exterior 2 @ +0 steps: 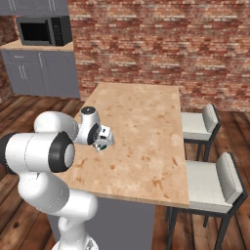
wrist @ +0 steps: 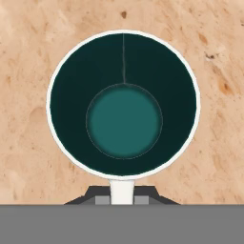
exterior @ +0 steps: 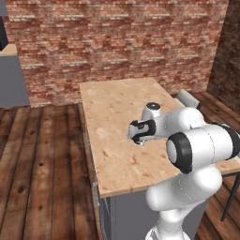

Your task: Clear the mugs and bowl far away from the sink.

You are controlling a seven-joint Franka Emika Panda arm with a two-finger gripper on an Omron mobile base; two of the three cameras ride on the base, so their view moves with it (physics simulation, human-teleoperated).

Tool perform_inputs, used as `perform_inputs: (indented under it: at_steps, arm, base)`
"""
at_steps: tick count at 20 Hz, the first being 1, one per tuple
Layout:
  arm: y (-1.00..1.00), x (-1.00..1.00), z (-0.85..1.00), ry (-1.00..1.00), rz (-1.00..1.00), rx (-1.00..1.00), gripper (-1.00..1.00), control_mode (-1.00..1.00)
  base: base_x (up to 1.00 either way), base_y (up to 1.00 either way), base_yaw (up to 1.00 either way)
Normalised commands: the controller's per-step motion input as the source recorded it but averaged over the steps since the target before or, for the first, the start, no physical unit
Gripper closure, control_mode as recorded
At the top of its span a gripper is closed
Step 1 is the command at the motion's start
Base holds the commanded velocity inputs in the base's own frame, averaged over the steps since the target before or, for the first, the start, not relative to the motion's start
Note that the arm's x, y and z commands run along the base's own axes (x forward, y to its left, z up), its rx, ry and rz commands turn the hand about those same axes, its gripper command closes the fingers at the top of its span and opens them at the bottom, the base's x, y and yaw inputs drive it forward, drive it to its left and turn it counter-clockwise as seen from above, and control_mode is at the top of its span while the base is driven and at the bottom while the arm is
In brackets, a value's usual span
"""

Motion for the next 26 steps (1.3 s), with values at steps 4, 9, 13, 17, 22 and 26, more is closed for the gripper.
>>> perform_inputs:
  at_steps: [4, 9, 13, 17, 22, 26]
  arm:
    - [0.0, 0.13, -0.26, 0.0, 0.0, 0.0, 1.0, -1.0]
    - [0.0, 0.09, -0.24, 0.0, 0.0, 0.0, 1.0, -1.0]
    - [0.0, 0.11, -0.15, 0.0, 0.0, 0.0, -1.0, -1.0]
    - [-0.01, -0.02, 0.06, 0.0, 0.0, 0.02, -1.0, -1.0]
    - [-0.01, -0.29, 0.24, -0.03, 0.0, 0.02, -1.0, -1.0]
    - [-0.08, -0.42, 0.69, -0.05, 0.0, 0.06, -1.0, -1.0]
  base:
    - [0.0, 0.0, 0.0]
    - [0.0, 0.0, 0.0]
    - [0.0, 0.0, 0.0]
    - [0.0, 0.0, 0.0]
    - [0.0, 0.0, 0.0]
    - [0.0, 0.0, 0.0]
